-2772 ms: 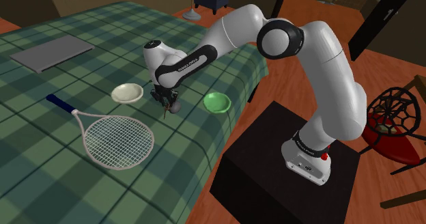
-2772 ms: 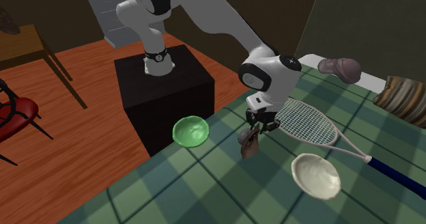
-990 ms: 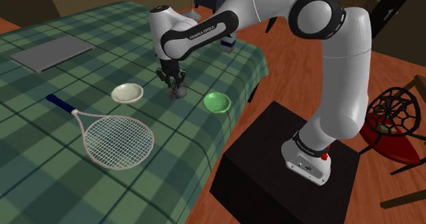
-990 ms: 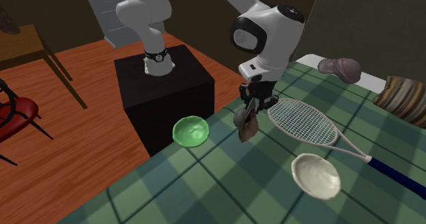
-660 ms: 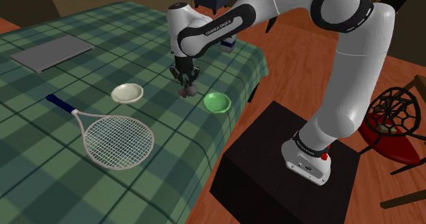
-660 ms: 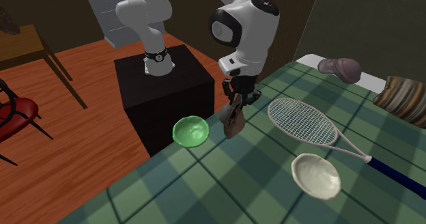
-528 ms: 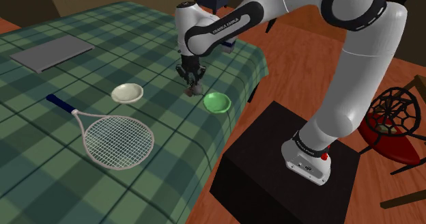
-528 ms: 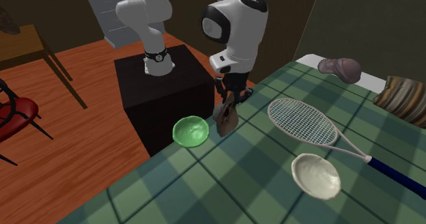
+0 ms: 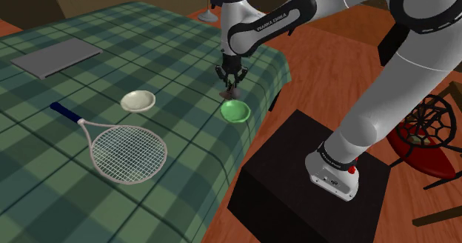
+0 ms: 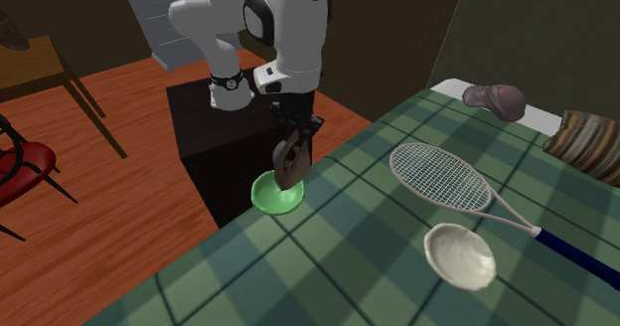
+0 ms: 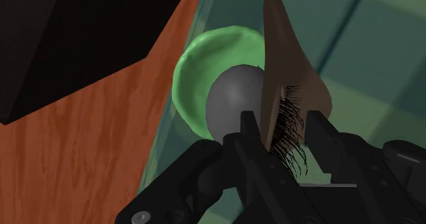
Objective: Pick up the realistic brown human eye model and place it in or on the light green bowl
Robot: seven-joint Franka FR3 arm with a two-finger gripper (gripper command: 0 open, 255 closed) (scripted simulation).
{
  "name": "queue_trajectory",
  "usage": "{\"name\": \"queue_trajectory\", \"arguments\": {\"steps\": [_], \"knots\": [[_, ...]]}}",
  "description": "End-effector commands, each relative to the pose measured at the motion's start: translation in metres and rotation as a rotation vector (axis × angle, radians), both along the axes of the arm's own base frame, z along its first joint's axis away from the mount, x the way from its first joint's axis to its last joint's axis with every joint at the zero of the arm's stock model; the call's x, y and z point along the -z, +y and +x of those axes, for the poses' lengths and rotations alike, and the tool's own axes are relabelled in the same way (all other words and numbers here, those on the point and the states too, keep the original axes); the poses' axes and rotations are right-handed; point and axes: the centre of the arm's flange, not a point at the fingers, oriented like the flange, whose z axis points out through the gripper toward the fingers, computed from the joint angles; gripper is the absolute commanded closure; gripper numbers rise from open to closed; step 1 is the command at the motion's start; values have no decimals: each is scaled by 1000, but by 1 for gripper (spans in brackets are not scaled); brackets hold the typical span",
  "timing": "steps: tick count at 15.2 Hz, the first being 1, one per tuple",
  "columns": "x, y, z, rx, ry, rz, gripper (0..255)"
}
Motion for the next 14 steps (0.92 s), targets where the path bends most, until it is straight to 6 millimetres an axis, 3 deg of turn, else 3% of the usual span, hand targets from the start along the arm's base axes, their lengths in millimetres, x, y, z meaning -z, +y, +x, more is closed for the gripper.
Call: {"name": "queue_trajectory", "arguments": {"steps": [1, 14], "knots": [[-4, -22, -14, -2, 0, 1, 255], [59, -27, -18, -2, 0, 1, 255]]}}
